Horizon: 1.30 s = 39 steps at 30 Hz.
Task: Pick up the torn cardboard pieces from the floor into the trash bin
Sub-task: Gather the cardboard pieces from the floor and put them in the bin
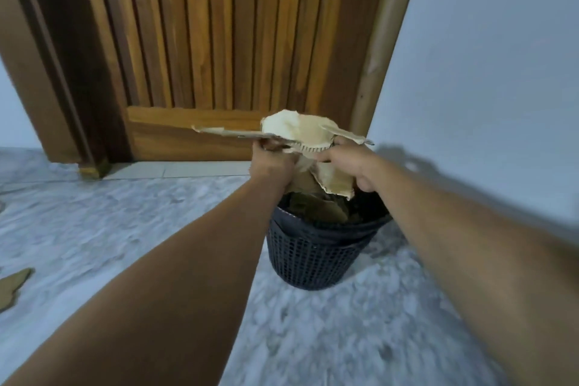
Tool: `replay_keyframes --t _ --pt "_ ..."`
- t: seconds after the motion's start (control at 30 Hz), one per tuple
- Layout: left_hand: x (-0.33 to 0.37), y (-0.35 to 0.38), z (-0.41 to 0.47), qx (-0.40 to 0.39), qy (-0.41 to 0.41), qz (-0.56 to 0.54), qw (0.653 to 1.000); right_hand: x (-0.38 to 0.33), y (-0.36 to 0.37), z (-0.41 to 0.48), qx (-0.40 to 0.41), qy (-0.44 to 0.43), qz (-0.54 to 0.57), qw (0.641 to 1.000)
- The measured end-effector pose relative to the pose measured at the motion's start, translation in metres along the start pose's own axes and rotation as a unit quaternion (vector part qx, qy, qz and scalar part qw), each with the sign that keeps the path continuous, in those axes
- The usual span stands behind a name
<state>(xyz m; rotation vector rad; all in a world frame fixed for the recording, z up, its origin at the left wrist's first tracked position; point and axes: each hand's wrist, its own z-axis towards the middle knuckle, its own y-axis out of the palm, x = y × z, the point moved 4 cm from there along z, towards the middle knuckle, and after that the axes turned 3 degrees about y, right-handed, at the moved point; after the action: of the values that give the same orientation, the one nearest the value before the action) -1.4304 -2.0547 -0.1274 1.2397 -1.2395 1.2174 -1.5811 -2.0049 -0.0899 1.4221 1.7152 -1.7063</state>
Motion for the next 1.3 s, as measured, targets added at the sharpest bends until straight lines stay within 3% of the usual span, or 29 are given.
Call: replay_keyframes --t 0.1,0.27,0.43,0.57,0.67,0.87,1.03,1.17,1.23,1.3 --pt "-0.012 0.028 0.002 -0.113 -0.010 0.198 0.974 0.038 -0.017 0.009 -0.026 0.061 -0.104 0.992" --pt "-0.003 0.034 -0.003 -0.154 0.089 0.466 0.867 0.054 -0.035 0.000 -0.081 0.103 -0.279 0.951" --pt "0.012 0.017 -0.011 -0.105 0.164 0.512 0.837 0.032 -0.047 -0.002 -0.073 0.092 -0.331 0.936" --pt "0.021 -0.022 -0.019 -0.027 0.279 0.496 0.822 -0.005 -0.025 -0.017 -0.030 -0.014 -0.370 0.928" --pt "0.010 -0.069 -0.020 -0.010 0.307 0.476 0.824 -0.028 0.018 -0.025 -0.046 -0.069 -0.386 0.919" --pt "-0.048 -0.219 -0.037 0.016 0.192 0.520 0.832 -0.071 0.149 -0.047 -0.029 -0.182 -0.369 0.911" --pt "-0.131 -0.360 -0.101 0.102 0.051 0.531 0.840 -0.078 0.280 -0.082 -0.066 -0.256 -0.360 0.895" --pt "-0.206 -0.448 -0.192 0.142 -0.077 0.553 0.818 -0.042 0.392 -0.139 -0.198 -0.252 -0.347 0.882" --pt "-0.234 -0.476 -0.246 0.155 -0.135 0.544 0.814 -0.014 0.443 -0.178 -0.299 -0.266 -0.360 0.843" --pt "-0.256 -0.488 -0.298 0.142 -0.168 0.538 0.814 0.016 0.483 -0.217 -0.401 -0.289 -0.384 0.780"
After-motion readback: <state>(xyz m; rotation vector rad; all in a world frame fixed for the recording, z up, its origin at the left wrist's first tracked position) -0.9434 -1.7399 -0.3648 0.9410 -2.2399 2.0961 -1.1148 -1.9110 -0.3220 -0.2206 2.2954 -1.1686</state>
